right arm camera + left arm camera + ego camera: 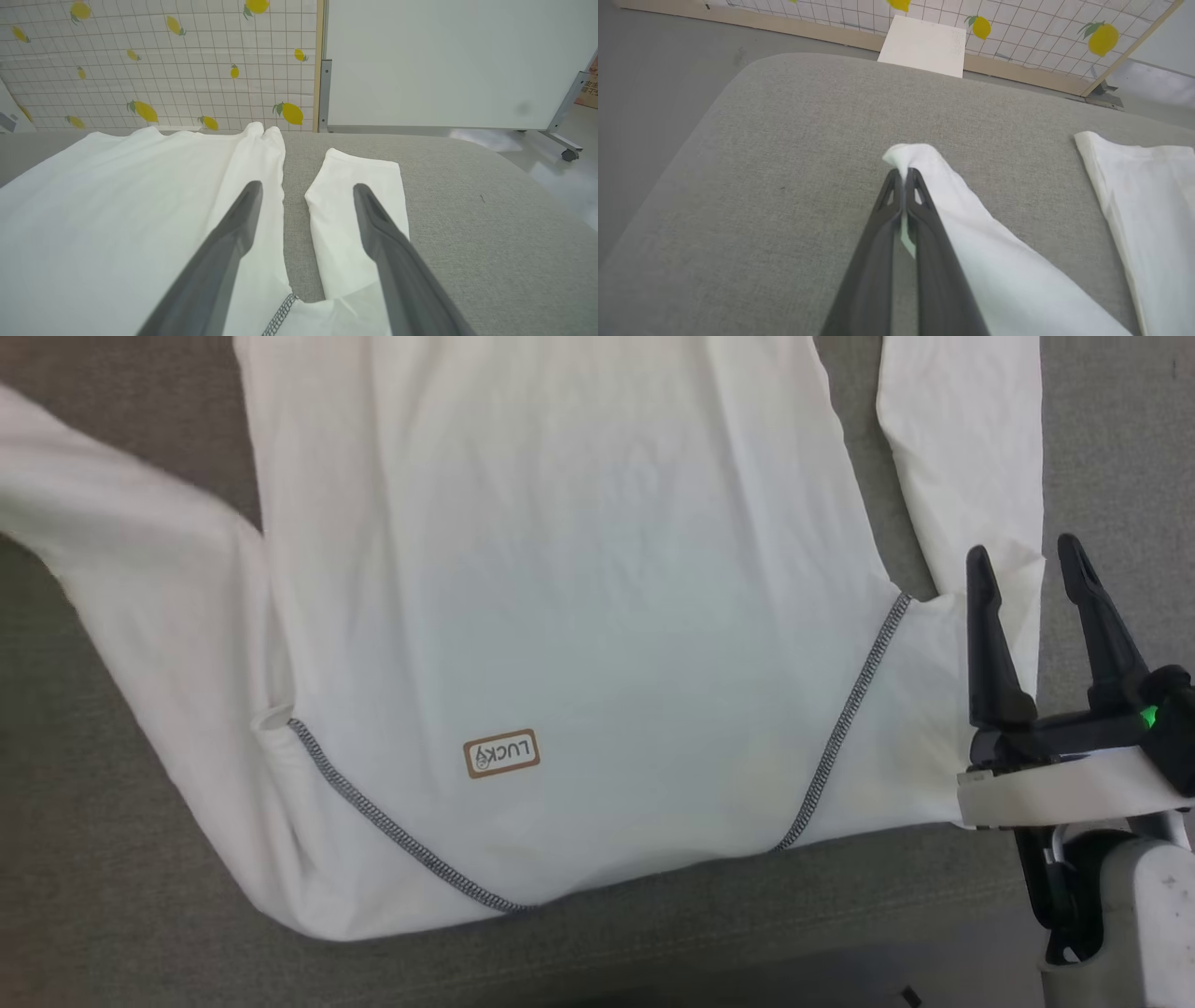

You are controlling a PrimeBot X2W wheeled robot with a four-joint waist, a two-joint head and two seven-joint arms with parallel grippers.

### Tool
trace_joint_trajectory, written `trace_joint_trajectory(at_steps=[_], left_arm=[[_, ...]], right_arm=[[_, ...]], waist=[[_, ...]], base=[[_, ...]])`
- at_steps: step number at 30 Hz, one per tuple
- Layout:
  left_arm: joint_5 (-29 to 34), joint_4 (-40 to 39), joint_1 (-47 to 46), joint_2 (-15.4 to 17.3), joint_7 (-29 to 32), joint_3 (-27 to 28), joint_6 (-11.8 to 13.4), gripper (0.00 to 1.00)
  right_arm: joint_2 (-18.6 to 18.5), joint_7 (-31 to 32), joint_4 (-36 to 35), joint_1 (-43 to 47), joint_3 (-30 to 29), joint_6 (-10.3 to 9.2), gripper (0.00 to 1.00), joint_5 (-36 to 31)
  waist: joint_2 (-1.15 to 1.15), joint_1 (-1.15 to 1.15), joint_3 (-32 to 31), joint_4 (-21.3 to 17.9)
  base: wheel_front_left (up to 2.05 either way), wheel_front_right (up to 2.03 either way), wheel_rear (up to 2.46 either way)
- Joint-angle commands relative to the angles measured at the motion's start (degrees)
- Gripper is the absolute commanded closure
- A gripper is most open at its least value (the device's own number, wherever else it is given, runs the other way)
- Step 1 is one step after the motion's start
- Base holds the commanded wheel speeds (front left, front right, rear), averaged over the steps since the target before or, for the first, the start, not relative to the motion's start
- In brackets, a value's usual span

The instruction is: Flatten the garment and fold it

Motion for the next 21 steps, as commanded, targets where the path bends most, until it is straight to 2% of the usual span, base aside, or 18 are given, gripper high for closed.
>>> trace_joint_trajectory(at_steps=[1,11,17,21], left_arm=[[-0.62,-0.68,2.02,1.06,-0.66,0.65,0.0,1.0],[-2.32,-7.98,15.7,6.07,-0.85,7.04,3.02,1.0],[-3.04,-16.19,20.93,7.22,0.81,8.61,4.25,1.0],[-2.91,-25.43,21.96,5.41,2.15,6.08,5.12,1.0]], right_arm=[[0.05,0.59,-0.54,1.06,-0.36,-0.09,0.0,-0.5],[0.05,3.92,-3.06,6.43,-2.05,-0.09,0.0,-0.68],[0.05,4.61,-3.74,7.99,-1.92,-0.09,0.0,-0.29],[0.05,4.86,-4.21,8.66,-2.01,-0.09,0.0,0.0]], waist=[[0.0,0.0,-7.17,5.54],[0.0,0.0,-14.86,9.09],[0.0,0.0,-16.86,9.25],[0.0,0.0,-17.53,8.76]], base=[[0.0,0.0,0.0],[0.0,0.0,0.0],[0.0,0.0,0.0],[0.0,0.0,0.0]])
